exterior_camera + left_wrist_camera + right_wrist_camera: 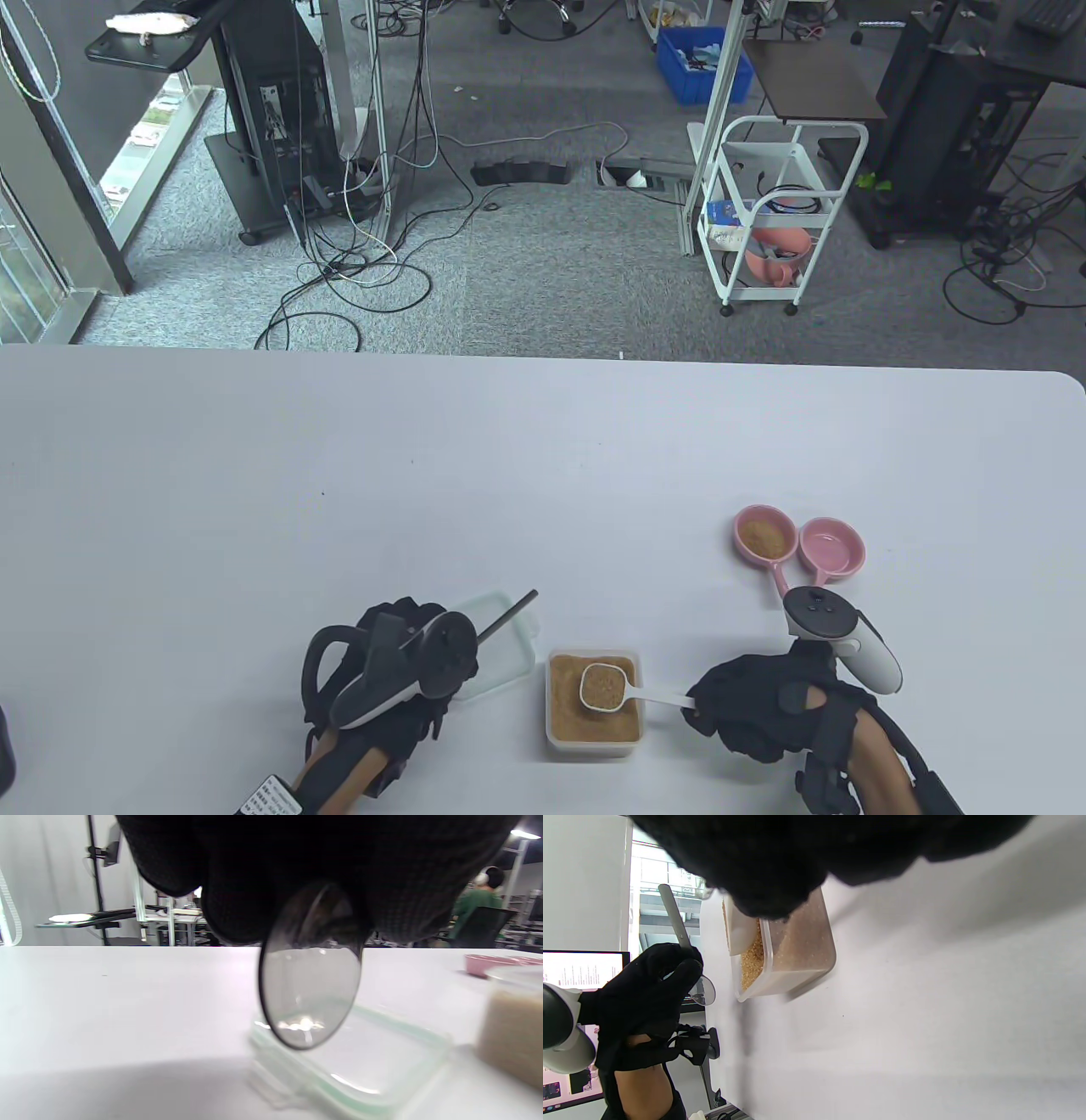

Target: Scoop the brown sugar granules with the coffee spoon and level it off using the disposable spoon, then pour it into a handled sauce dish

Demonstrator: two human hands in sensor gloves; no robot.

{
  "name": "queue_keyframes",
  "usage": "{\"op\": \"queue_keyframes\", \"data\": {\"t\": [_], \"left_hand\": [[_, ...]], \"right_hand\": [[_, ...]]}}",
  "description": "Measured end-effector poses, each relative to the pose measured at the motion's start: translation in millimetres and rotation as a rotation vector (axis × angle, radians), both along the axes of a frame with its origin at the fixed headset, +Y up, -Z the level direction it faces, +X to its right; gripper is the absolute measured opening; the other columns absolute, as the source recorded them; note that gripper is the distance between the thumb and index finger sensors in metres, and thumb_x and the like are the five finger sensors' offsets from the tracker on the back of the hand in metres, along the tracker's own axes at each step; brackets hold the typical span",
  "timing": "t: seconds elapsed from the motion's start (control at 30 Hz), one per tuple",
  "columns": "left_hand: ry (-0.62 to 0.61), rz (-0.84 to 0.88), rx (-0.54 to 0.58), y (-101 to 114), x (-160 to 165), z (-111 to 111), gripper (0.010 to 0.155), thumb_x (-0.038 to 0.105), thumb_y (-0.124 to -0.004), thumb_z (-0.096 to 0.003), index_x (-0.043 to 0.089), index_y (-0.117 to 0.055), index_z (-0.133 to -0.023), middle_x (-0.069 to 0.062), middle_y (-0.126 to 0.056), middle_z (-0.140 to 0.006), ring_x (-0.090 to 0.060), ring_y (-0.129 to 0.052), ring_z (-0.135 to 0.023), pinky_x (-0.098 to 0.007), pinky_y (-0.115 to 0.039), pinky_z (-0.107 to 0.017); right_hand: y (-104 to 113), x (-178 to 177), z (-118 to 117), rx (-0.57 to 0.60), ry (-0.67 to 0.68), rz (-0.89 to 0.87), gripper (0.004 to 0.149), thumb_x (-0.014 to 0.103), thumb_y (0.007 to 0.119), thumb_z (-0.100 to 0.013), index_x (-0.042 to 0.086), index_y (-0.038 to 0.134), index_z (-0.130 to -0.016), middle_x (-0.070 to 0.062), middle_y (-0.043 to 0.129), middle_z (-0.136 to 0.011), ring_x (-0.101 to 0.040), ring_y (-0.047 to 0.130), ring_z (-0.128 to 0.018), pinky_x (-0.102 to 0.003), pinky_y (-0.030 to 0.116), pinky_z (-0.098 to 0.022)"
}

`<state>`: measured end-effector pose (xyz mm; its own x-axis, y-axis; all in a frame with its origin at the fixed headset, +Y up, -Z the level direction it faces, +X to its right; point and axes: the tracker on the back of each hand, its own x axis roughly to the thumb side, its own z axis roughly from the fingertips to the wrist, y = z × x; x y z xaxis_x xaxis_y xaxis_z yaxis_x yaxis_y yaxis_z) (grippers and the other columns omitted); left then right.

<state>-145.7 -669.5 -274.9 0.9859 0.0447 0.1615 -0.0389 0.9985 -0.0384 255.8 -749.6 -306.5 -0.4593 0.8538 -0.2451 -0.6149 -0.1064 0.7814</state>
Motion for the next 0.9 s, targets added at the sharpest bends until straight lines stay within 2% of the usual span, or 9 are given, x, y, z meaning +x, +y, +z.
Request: {"op": "queue_keyframes", "data": {"t": [0.17,0.33,0.57,0.9], "left_hand": [[0.17,0.029,-0.022,-0.8,-45.6,-15.9,0.04,0.058,-0.086,-0.0402,0.042,-0.091,-0.077,0.017,-0.095,-0.079,-0.015,-0.099,-0.078,-0.045,-0.073,-0.073],[0.304,-0.002,-0.114,-20.7,-78.9,-31.3,0.04,0.057,-0.086,-0.0406,0.041,-0.092,-0.077,0.016,-0.095,-0.079,-0.015,-0.099,-0.078,-0.046,-0.073,-0.074],[0.35,-0.074,-0.233,-43.7,-87.6,-42.5,0.04,0.057,-0.086,-0.0412,0.042,-0.092,-0.078,0.016,-0.095,-0.08,-0.016,-0.098,-0.08,-0.046,-0.072,-0.074],[0.356,-0.11,-0.288,-57.5,-85.9,-46.9,0.041,0.057,-0.085,-0.0419,0.043,-0.091,-0.079,0.016,-0.094,-0.082,-0.017,-0.097,-0.082,-0.047,-0.071,-0.075]], "right_hand": [[0.2,0.0,0.0,0.002,0.001,0.001,0.043,0.039,0.079,-0.05,0.011,0.092,-0.079,0.003,0.1,-0.037,-0.018,0.094,-0.009,-0.046,0.082,-0.029],[-0.1,-0.3,0.0,0.005,0.003,0.003,0.043,0.039,0.079,-0.05,0.011,0.092,-0.079,0.002,0.1,-0.037,-0.018,0.094,-0.01,-0.046,0.082,-0.029],[-0.2,-0.3,0.2,0.004,-0.001,0.003,0.043,0.039,0.079,-0.05,0.011,0.092,-0.079,0.002,0.1,-0.037,-0.018,0.094,-0.01,-0.046,0.082,-0.029],[-0.3,-0.5,0.5,0.003,0.0,0.007,0.043,0.039,0.079,-0.05,0.011,0.092,-0.079,0.002,0.1,-0.037,-0.018,0.094,-0.009,-0.046,0.082,-0.029]]}}
